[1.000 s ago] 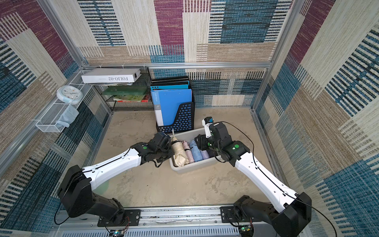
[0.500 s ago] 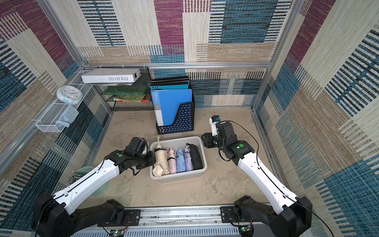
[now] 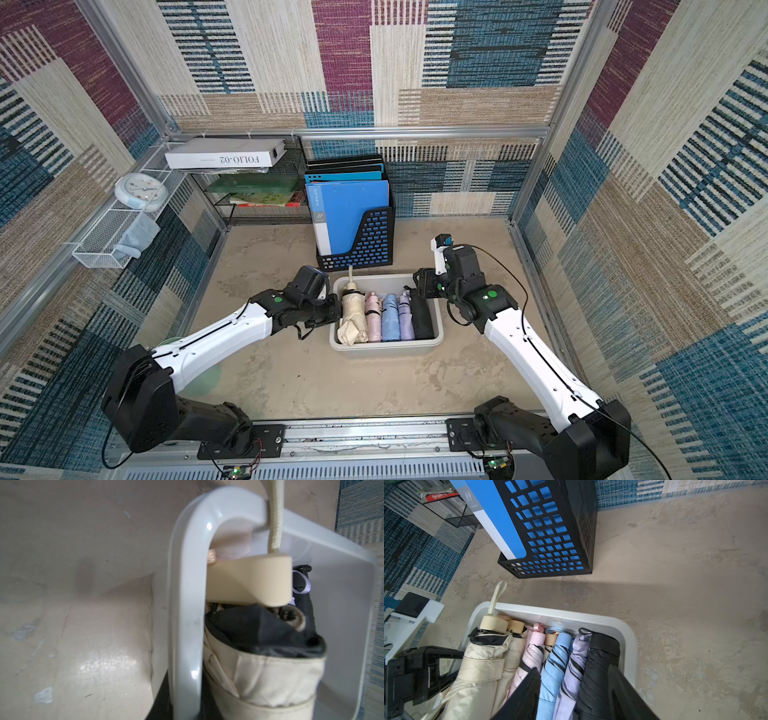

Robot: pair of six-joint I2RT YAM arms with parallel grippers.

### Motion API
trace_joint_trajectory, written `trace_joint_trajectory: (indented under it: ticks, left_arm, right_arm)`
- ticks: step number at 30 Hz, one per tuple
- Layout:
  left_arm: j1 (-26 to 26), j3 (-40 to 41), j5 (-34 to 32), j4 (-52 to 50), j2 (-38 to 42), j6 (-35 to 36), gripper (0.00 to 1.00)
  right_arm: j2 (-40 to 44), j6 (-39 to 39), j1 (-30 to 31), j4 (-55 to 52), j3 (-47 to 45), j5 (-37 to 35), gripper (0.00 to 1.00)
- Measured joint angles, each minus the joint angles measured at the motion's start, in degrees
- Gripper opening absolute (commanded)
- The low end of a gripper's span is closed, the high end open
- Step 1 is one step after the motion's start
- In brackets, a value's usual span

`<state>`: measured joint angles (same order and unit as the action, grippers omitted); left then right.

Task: Put the umbrella into the storage box
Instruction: Adjust the storage box at the center of the board, then reset both arms

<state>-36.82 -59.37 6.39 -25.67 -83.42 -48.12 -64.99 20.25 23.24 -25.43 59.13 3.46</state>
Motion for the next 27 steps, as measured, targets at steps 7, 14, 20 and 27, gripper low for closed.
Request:
trace_joint_trajectory:
  ticks: [7, 14, 20, 27]
  left_arm:
    - [-2.56, -4.13, -4.26, -2.80, -2.97, -4.52, 0.23]
    - [-2.21, -1.92, -12.96, -5.20, 5.64, -5.99, 0.67]
    - [-1.62, 0.00, -18.14, -4.15, 12.50, -0.22, 0.78]
    - [9.20, 5.11, -25.92, -0.57, 14.08, 9.20, 0.79]
  right_arm:
    - [0.35, -0.46, -4.04, -0.39, 0.55, -1.53, 0.64]
    - [0.26, -1.75, -5.92, 0.17, 0.92, -5.88, 0.67]
    - [-1.18, -2.73, -7.43, 3.63, -0.11, -9.31, 0.68]
    - [-3.87, -4.07, -14.49, 15.06, -8.61, -18.86, 0.70]
